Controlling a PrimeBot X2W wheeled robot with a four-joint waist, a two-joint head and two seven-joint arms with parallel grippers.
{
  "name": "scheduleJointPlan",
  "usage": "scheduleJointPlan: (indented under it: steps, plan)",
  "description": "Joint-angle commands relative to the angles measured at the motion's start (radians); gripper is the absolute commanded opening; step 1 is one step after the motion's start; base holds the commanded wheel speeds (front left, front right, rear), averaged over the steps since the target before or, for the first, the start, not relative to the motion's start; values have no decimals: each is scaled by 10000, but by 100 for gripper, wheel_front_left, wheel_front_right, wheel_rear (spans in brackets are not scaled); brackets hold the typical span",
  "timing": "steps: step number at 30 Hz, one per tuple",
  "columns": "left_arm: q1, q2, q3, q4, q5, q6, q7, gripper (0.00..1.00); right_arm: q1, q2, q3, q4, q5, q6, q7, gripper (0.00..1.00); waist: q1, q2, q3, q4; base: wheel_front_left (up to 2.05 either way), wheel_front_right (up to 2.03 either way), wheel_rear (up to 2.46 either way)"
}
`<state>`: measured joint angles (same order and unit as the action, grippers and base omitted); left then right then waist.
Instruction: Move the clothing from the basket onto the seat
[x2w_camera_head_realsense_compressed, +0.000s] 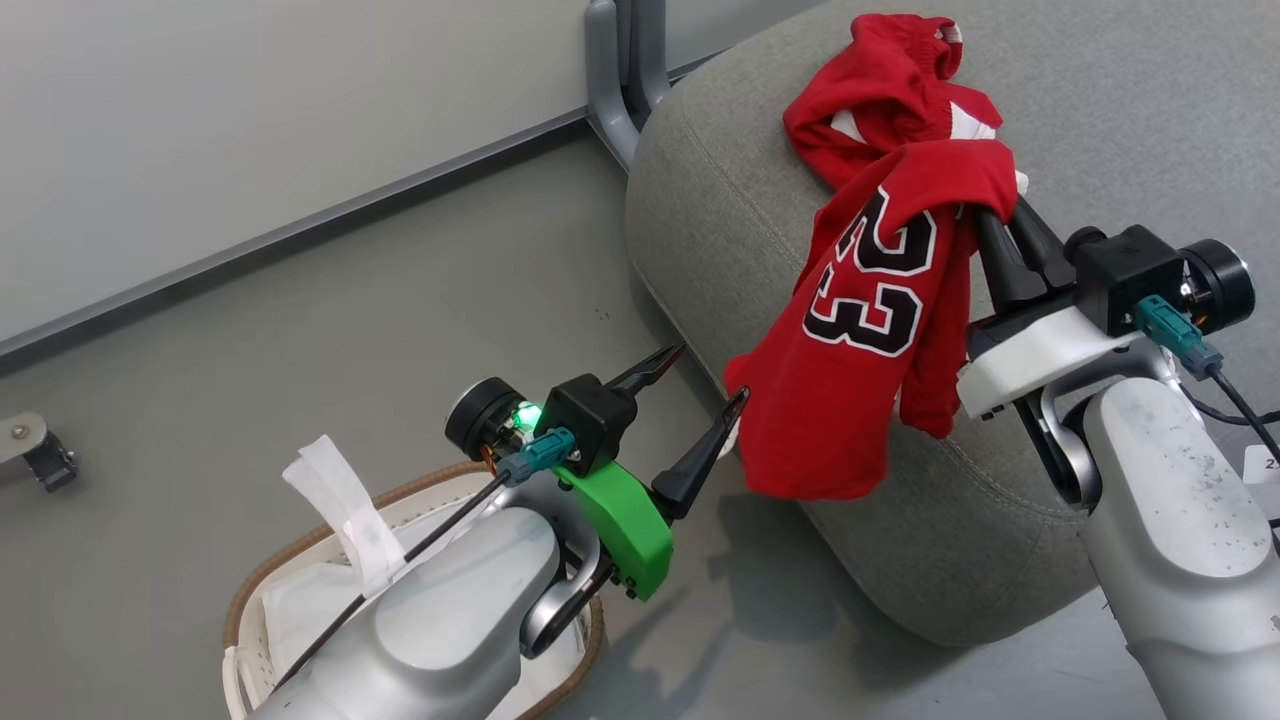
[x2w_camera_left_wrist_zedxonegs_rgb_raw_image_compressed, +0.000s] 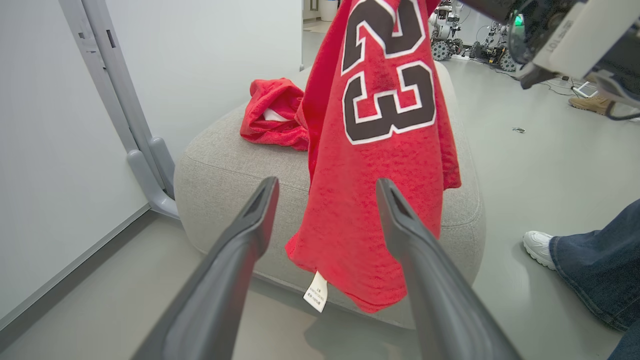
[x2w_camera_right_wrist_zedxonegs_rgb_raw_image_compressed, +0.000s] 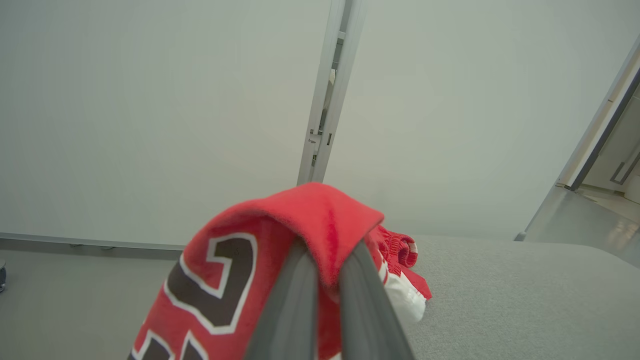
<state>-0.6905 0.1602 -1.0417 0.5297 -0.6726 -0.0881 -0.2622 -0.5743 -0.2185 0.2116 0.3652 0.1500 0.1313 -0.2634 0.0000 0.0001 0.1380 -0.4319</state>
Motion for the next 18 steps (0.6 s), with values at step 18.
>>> scheduleJointPlan:
  steps: [18]
  plan:
    - [-439, 173, 218, -524, 541, 225, -27, 100, -3551, -1030, -1012, 1052, 10, -11, 424, 0, 0, -1, 1400, 614, 0, 0, 0]
